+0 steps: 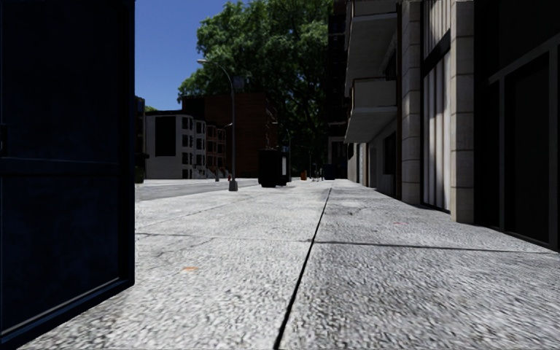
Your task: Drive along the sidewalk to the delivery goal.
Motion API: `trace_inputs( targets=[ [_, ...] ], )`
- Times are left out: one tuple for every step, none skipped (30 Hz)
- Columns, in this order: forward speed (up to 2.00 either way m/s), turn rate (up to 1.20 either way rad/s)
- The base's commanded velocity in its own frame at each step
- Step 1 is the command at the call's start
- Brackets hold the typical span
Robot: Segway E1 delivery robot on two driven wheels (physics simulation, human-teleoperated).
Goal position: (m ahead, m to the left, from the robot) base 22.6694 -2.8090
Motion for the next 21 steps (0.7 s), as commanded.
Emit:
trace_inputs(
  targets=[
    [2.00, -0.52],
    [2.00, -0.52],
    [2.00, -0.52],
    [2.00, -0.52],
    [2.00, -0.51],
    [2.00, -0.51],
    [2.00, -0.50],
    [2.00, -0.50],
    [2.00, -0.44],
    [2.00, -0.16],
    [2.00, -0.04],
    [2.00, -0.04],
    [2.00, 0.00],
    [2.00, 0.00],
    [2.00, 0.00],
    [2.00, 0.00],
    [2.00, 0.00],
    [2.00, 0.00],
    [2.00, 0.00],
    [2.00, 0.00],
    [2.00, 0.00]
  ],
)
